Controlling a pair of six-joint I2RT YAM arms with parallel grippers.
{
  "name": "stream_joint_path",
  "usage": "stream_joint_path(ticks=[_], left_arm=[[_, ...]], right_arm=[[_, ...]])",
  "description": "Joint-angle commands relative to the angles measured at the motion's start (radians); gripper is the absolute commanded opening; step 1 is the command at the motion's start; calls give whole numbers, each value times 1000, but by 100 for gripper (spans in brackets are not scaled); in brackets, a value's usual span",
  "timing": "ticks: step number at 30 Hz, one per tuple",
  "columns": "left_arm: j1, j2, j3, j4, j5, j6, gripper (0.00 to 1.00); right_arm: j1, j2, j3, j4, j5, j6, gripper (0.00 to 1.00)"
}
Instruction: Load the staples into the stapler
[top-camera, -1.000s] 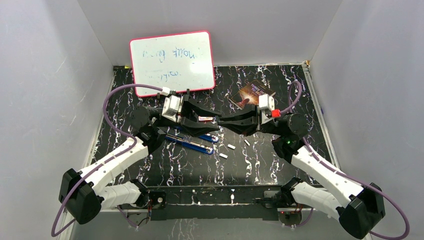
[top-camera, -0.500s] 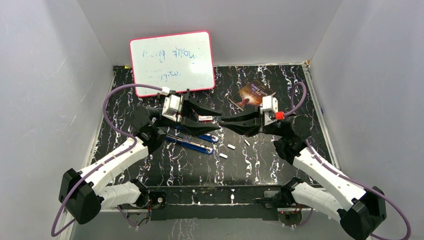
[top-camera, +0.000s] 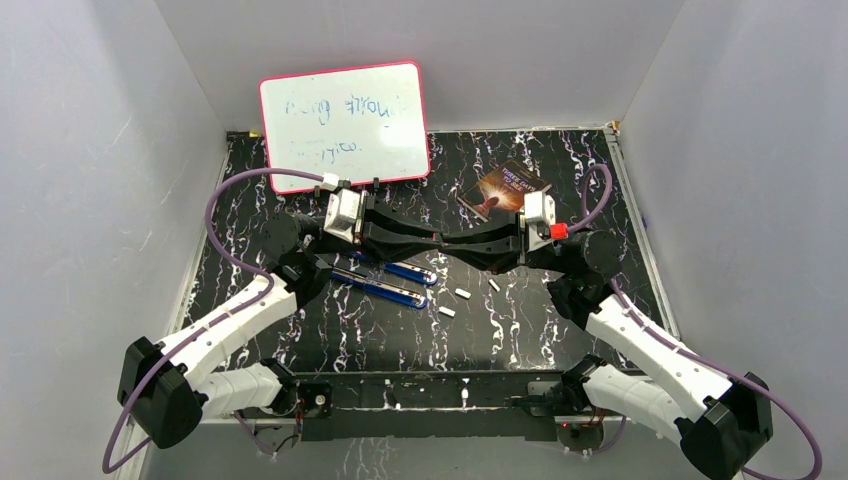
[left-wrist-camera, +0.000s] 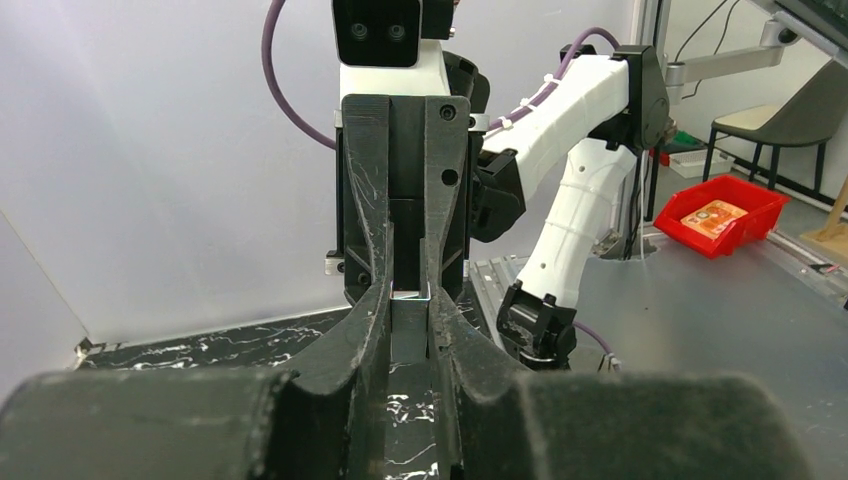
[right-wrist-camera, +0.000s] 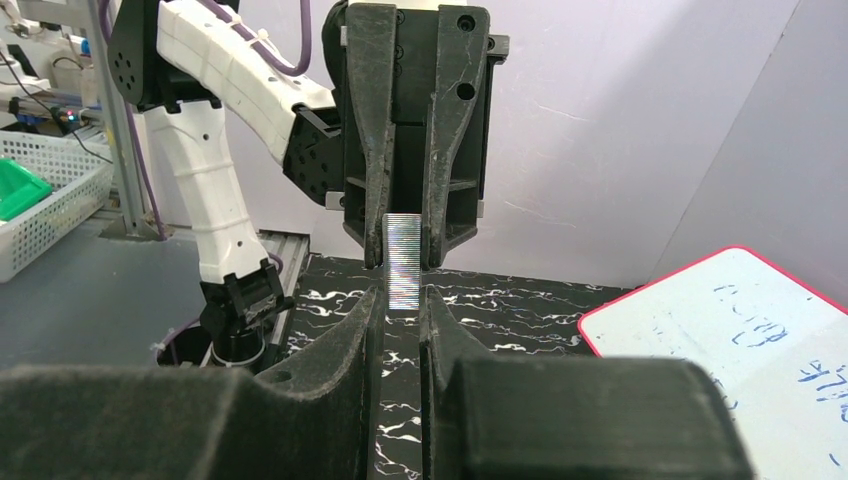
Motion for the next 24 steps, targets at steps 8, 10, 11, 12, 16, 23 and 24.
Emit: stream_joint_path(ticks=[8, 10, 11, 12, 16, 23, 24], left_arm=[[-6, -27, 21, 60, 10, 26, 0], [-5, -32, 16, 60, -2, 42, 0], [-6, -33, 12, 57, -8, 50, 0], [-5, -34, 13, 52, -10, 60, 0], [-3, -44, 33, -70, -19, 165, 0], [-1, -110, 86, -474, -130, 453, 0], [-1, -109, 98, -547, -130, 484, 0]], right_arm=[[-1, -30, 27, 16, 27, 1, 38], [-2, -42, 25, -21, 22, -22, 44], [-2, -48, 24, -43, 21, -35, 46], [-1, -57, 23, -71, 29, -55, 47], [-2, -122, -14, -150, 102, -96, 48], [-3, -181, -16, -454, 495, -206, 49], [-3, -165, -6, -492, 577, -205, 49]])
